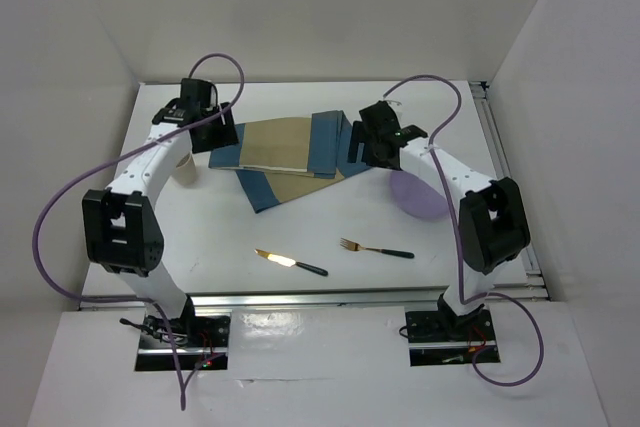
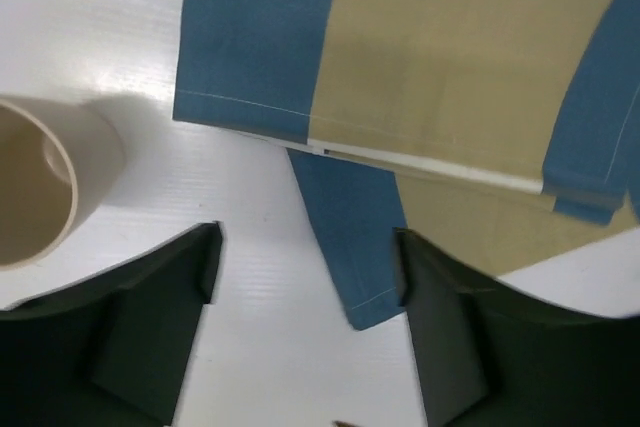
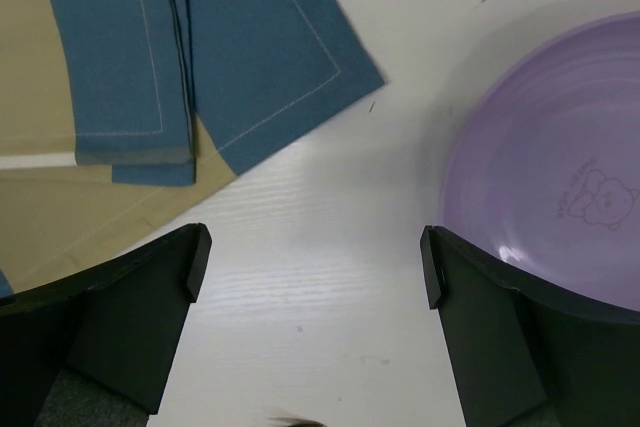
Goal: Set the dinner table for one person
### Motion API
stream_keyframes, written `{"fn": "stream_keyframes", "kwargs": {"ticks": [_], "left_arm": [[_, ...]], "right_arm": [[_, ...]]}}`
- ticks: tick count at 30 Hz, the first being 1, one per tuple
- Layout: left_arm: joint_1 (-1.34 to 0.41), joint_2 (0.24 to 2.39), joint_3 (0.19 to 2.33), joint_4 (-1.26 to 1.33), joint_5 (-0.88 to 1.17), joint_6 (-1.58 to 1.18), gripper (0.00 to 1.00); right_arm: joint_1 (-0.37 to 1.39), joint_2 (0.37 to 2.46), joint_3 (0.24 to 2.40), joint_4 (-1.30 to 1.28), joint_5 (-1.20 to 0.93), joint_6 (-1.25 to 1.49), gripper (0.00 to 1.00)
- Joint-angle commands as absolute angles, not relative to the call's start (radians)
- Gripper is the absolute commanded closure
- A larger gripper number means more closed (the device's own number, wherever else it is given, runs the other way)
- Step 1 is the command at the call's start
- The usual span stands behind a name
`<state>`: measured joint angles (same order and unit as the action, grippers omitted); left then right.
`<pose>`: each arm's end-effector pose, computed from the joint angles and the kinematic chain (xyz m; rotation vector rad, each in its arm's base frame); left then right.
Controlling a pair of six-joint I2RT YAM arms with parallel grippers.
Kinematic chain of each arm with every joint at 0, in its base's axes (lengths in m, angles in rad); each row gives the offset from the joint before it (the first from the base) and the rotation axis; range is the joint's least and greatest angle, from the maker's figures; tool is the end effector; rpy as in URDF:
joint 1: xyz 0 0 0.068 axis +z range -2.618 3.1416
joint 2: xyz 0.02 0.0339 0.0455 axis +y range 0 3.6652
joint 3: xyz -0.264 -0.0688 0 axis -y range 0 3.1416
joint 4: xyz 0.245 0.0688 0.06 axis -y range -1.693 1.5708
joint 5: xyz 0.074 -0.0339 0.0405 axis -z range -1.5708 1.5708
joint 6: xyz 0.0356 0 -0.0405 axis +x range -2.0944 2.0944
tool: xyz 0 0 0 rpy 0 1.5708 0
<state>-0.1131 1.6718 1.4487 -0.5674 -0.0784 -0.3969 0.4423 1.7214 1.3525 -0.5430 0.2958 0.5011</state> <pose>0.3738 -0.0396 0.3026 -0.3720 2.3342 -0.1555 0.3442 0.1515 0.2567 0.1948 2.4214 0.0549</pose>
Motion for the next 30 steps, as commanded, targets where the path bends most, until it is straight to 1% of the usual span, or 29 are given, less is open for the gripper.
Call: {"fn": "stream_keyframes", "kwargs": {"ticks": [1,4,5,8,13,17,26,27,28,30], "left_arm": [[-0.065,1.776,1.522,-0.633,-0.095,-0.542,0.25],[-0.005,1.831,1.532,-0.629,-0.059,-0.635,0.42],[0.018,1.865,1.532,-0.614,-0.048,-0.652,0.43],[0.032,1.923,1.569,-0.601,-0.037,-0.689,0.43],[0.041,2.049,1.621,-0.588,-0.023,-0.726,0.35],[0.041,2.109,1.652,-0.563,-0.012,-0.726,0.32],[-0.035,2.186,1.654,-0.552,0.011,-0.707,0.32],[-0.055,2.186,1.654,-0.552,0.011,-0.707,0.34],[-0.066,2.186,1.64,-0.552,0.011,-0.707,0.44],[-0.093,2.169,1.624,-0.552,0.011,-0.698,0.54]], "right_arm": [[0.457,1.658,1.304,-0.523,0.253,0.499,0.0],[0.457,1.618,1.24,-0.459,0.201,0.489,0.0],[0.466,1.618,1.229,-0.447,0.192,0.479,0.0],[0.466,1.605,1.22,-0.437,0.183,0.469,0.0],[0.466,1.605,1.229,-0.446,0.183,0.46,0.0],[0.466,1.614,1.238,-0.459,0.193,0.46,0.0],[0.466,1.614,1.229,-0.48,0.202,0.469,0.0],[0.466,1.614,1.229,-0.48,0.212,0.469,0.0],[0.466,1.605,1.229,-0.48,0.212,0.469,0.0],[0.466,1.605,1.229,-0.491,0.221,0.479,0.0]]}}
